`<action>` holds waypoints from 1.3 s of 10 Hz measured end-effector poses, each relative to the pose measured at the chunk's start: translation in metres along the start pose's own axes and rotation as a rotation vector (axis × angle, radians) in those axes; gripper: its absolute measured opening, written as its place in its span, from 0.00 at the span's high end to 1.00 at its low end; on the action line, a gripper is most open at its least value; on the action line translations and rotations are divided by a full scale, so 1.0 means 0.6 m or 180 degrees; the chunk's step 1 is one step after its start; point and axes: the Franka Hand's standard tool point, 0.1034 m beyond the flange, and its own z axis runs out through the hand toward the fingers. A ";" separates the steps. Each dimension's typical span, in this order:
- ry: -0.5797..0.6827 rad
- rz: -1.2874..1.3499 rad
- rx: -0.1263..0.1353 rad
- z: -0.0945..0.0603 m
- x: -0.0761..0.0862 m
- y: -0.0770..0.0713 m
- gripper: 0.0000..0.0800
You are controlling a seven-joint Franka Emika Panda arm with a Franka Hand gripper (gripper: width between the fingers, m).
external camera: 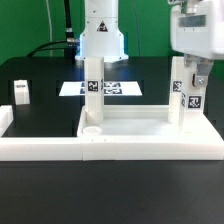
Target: Assemble desk
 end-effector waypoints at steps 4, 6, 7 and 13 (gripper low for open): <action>-0.0081 0.0463 0.0003 0.000 0.002 0.000 0.63; -0.0067 0.0012 0.0047 -0.001 -0.001 -0.003 0.31; -0.0074 -0.0577 0.0138 0.001 -0.010 -0.006 0.31; -0.0066 -0.2312 0.0168 0.006 -0.008 -0.007 0.19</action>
Offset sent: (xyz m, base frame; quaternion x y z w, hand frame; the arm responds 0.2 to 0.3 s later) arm 0.0000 0.0000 0.0000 0.0000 0.0000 0.1296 0.9916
